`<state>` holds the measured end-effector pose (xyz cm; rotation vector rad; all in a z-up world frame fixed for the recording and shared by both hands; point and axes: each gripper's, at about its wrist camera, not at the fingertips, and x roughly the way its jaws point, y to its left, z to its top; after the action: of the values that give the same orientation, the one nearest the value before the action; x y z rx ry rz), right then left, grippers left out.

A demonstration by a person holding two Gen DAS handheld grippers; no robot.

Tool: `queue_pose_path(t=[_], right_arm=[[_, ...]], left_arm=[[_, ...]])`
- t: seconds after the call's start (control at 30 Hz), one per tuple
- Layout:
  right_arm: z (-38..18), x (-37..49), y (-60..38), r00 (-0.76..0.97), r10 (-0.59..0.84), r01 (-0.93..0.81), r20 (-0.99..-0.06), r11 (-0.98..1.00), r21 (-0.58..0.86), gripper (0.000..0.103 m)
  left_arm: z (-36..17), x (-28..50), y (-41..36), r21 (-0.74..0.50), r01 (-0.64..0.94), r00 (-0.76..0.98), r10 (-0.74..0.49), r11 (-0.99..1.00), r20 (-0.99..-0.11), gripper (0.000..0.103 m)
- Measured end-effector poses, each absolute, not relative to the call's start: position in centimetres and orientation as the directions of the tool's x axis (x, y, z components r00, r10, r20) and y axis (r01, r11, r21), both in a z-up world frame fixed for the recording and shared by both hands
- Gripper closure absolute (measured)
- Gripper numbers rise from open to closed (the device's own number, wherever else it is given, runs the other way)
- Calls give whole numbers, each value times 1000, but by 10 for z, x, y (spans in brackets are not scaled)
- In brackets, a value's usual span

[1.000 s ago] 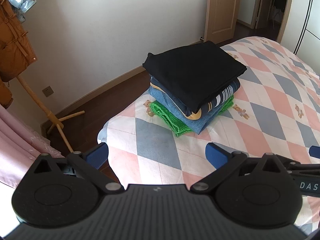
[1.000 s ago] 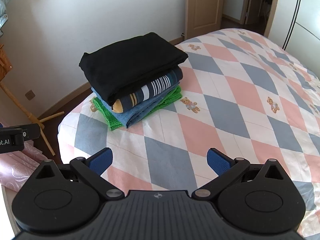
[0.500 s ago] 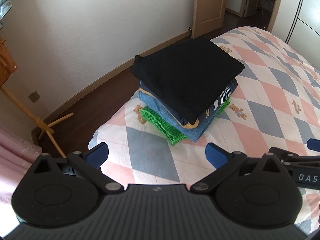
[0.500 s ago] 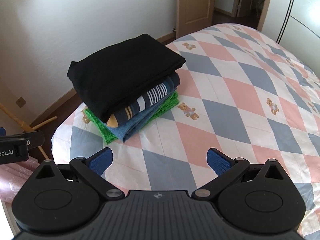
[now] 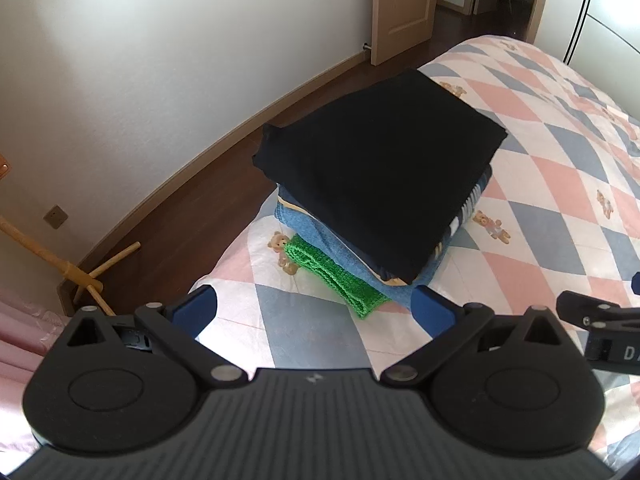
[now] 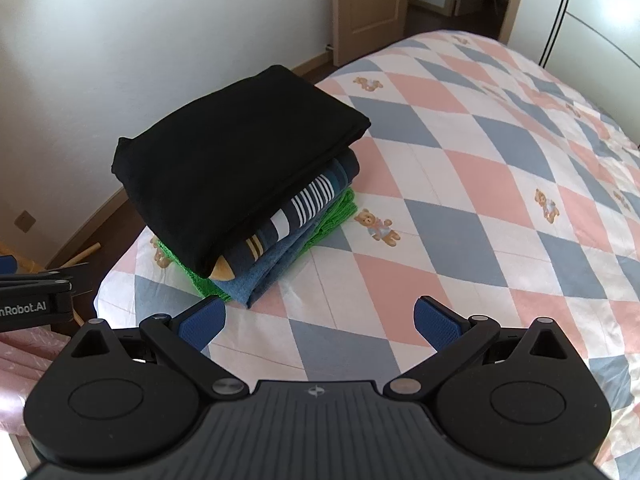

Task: Fold clothes

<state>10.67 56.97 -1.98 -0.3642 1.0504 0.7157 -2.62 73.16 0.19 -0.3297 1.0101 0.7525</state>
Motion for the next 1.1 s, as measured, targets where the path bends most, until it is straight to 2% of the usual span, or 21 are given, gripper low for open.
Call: queue_pose_path(t=[0.5, 1.1], right_arm=[[-37, 125, 606, 286, 325, -612, -901, 786, 90, 0], [-60, 125, 612, 264, 278, -569, -924, 818, 84, 0]], left_arm=[[-18, 0, 774, 47, -625, 334, 322, 779, -886, 1], [-43, 5, 773, 47, -545, 298, 246, 837, -922, 1]])
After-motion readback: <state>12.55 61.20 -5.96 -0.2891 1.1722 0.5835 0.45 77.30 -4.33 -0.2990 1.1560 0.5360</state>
